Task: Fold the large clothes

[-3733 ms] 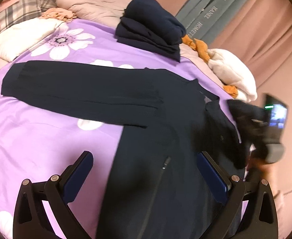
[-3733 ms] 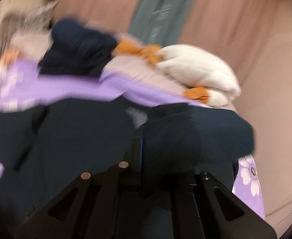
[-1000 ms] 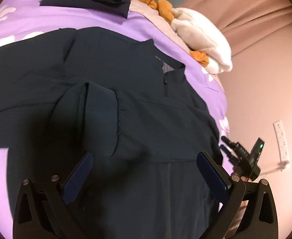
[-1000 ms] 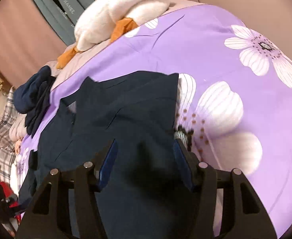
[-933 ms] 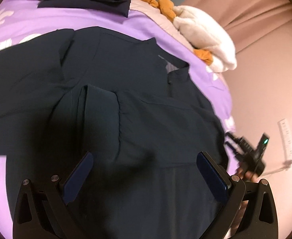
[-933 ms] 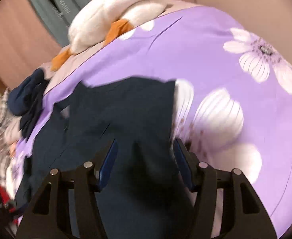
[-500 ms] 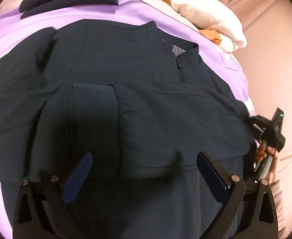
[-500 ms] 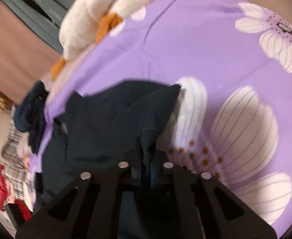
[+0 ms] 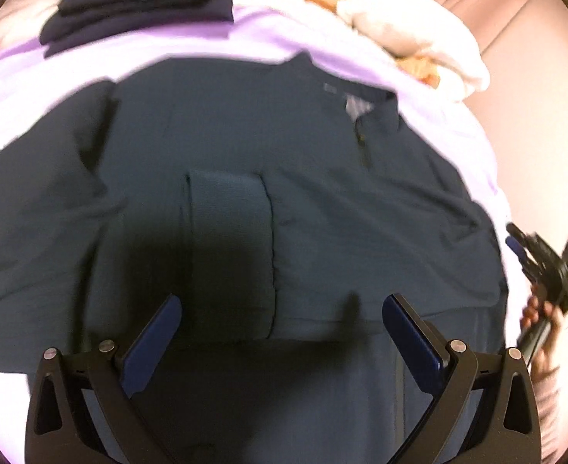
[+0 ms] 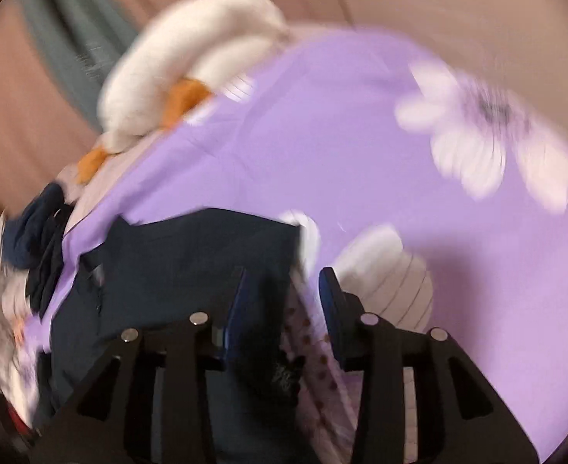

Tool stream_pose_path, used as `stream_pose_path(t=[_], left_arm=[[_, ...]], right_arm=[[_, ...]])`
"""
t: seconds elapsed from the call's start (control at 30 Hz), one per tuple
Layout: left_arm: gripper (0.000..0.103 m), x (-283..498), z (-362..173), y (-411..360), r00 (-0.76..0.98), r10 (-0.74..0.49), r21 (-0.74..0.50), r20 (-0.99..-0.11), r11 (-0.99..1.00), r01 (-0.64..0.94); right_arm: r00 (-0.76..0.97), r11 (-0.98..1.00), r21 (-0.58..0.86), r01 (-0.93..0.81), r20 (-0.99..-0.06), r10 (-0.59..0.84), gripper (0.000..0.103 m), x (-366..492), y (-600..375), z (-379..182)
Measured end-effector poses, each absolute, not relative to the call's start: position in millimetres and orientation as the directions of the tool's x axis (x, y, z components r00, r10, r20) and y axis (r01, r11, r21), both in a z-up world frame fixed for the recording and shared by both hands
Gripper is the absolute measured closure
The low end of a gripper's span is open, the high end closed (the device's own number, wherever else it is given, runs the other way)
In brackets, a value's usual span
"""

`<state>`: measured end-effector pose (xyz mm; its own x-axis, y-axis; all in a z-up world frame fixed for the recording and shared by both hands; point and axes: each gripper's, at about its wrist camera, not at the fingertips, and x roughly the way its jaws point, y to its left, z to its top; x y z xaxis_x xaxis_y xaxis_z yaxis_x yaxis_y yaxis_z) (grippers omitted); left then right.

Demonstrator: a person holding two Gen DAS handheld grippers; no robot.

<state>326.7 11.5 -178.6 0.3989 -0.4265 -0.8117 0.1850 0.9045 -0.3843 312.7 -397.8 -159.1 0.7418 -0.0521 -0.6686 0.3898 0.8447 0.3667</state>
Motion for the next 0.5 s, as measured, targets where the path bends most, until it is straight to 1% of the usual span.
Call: stream_pose_path(t=[0.03,0.1,0.17,0.2,0.27,0.3,0.37,0.4,0.47,0.5], left_arm=[[0.0,324.9,-173.5,10.8,0.431,-0.414,-0.364,-0.802,0.91,0.196],[0.0,323.3,-172.7,3.3,0.451,-0.379,-0.316,-0.808,0.925,0.211],[0.0,324.3,-177.1,-8.4,0.449,-0.355,-0.274,-0.82,0.932,0.236],[0.0,323.0,-181.8,-16.6,0.457,-0.314,-0.216,-0.832,0.943,0.254],[0.0,321.6,-192.2,-22.4,0.456,-0.254,-0.144,-0.853,0.954,0.262],[0.0,321.7,-203.1,-22.7,0.44,-0.23,-0.125,-0.868,0.959,0.255],[0.0,319.1,-217.9,-15.5,0.401,-0.24,-0.151,-0.884,0.959,0.24],[0.0,316.4,-219.4,-13.9,0.424,-0.247,-0.149,-0.871,0.956,0.251],[0.0,316.5,-218.0,-13.5,0.422,-0.245,-0.149,-0.873,0.957,0.248],[0.0,317.7,-216.7,-11.3,0.416,-0.252,-0.164,-0.874,0.957,0.238]], right_arm=[[0.757,0.874,0.364,0.323,-0.653,-0.008,0.065,307.0,-388.1,-150.9],[0.751,0.919,0.32,0.231,-0.659,0.041,0.067,300.9,-368.6,-145.0],[0.726,0.956,0.251,0.153,-0.685,0.064,0.073,298.0,-345.6,-147.8],[0.707,0.97,0.209,0.121,-0.705,0.063,0.078,298.6,-333.9,-152.2],[0.672,0.982,0.17,0.084,-0.738,0.07,0.078,297.3,-322.2,-166.6],[0.647,0.983,0.158,0.089,-0.76,0.064,0.081,297.9,-322.6,-176.3],[0.605,0.988,0.103,0.113,-0.796,0.014,0.084,295.7,-328.6,-194.6],[0.602,0.99,0.079,0.116,-0.798,-0.007,0.092,294.8,-330.9,-198.1],[0.613,0.99,0.075,0.116,-0.79,-0.012,0.093,291.7,-333.9,-199.6],[0.608,0.99,0.079,0.121,-0.794,-0.011,0.091,293.5,-335.5,-199.5]])
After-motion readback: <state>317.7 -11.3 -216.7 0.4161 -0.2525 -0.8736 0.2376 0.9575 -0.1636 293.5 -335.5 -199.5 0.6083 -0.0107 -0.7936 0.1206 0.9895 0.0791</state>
